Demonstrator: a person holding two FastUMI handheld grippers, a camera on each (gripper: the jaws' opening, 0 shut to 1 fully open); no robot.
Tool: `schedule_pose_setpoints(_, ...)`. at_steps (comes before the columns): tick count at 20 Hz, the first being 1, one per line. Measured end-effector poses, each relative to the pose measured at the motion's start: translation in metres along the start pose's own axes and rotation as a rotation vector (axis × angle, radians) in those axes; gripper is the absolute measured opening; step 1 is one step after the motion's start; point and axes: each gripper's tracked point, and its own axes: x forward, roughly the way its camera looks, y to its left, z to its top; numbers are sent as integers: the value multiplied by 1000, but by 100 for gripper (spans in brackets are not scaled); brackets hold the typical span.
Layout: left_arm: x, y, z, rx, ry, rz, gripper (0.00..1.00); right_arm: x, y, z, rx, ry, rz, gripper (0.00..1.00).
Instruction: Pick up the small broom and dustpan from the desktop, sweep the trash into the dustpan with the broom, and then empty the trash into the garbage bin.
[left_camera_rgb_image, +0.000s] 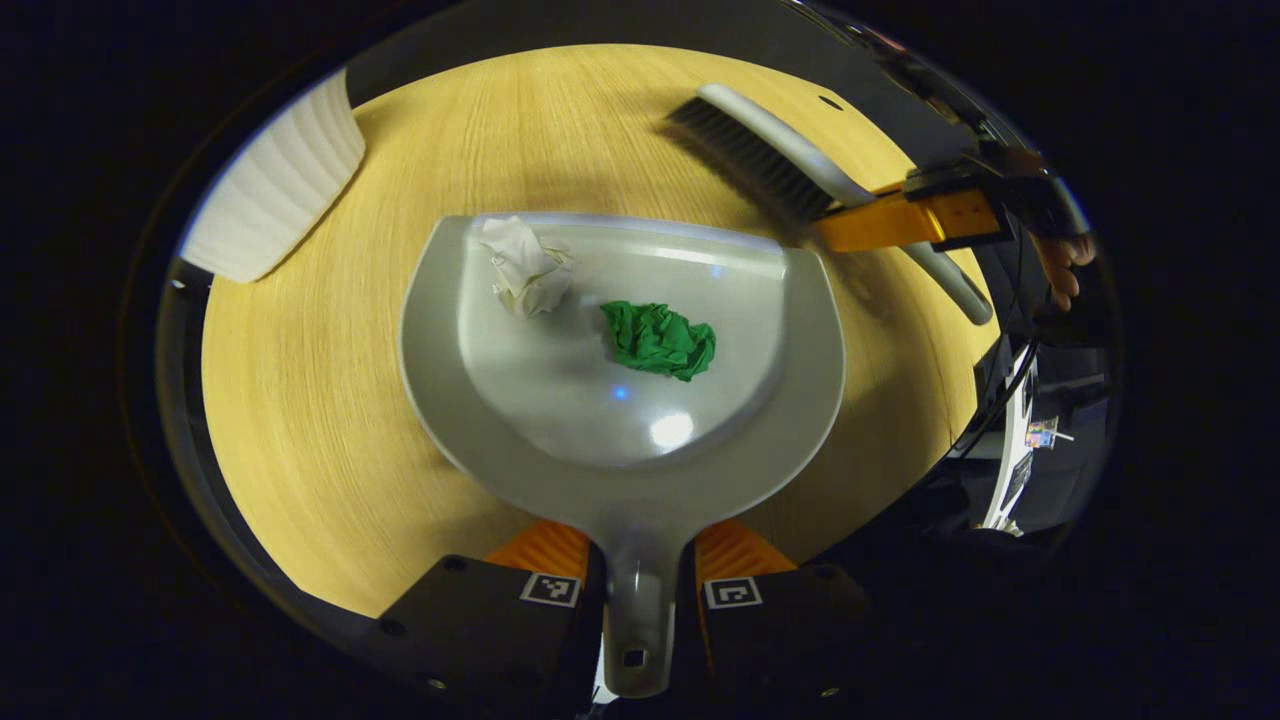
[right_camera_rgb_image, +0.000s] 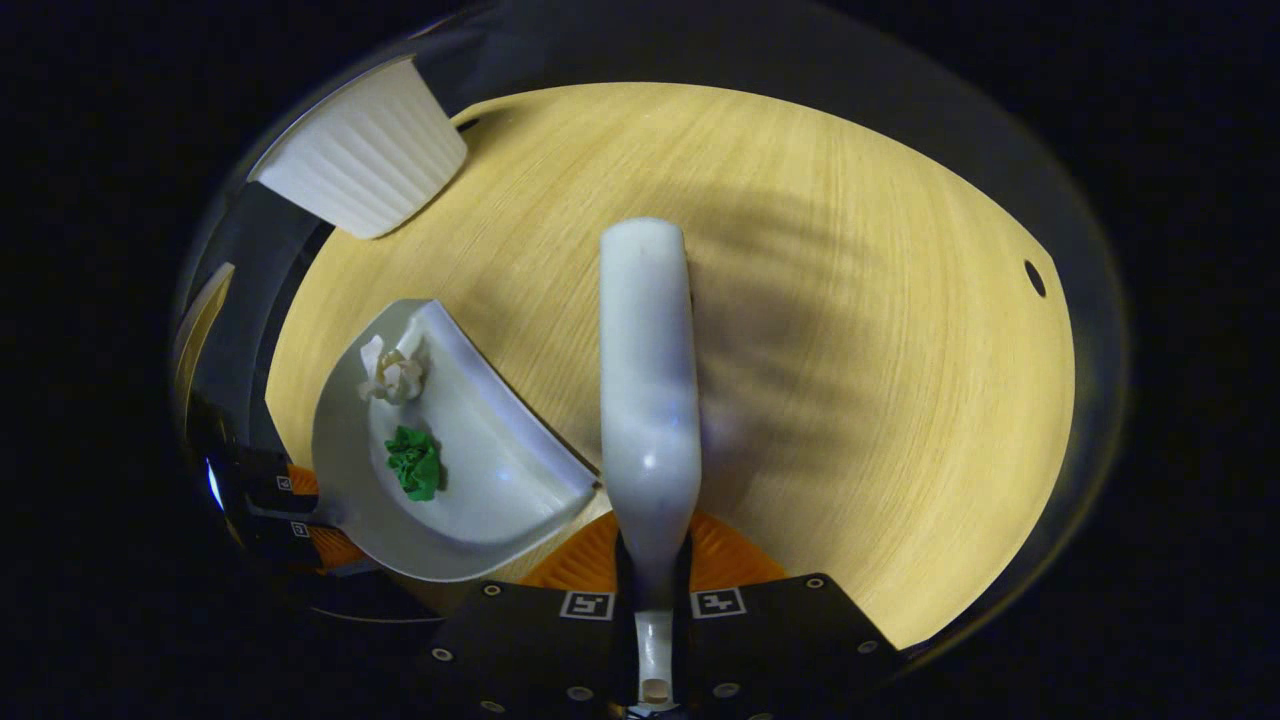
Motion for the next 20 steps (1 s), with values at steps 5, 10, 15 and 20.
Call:
schedule_pose_setpoints(5, 0, -2, -9, -63, -21, 12, 30, 13, -10, -57, 137, 37, -37, 13)
schedule_pose_setpoints(10, 0, 0, -17, -107, -36, 15, 31, 12, -2, -82, 197, 37, -38, 13)
schedule_pose_setpoints(15, -8, -1, -16, -148, -75, 26, 30, 14, -4, -87, 213, 4, -40, 13)
schedule_pose_setpoints(20, -23, -6, -21, -180, -160, 67, 30, 33, -20, -100, 239, -79, -55, 13)
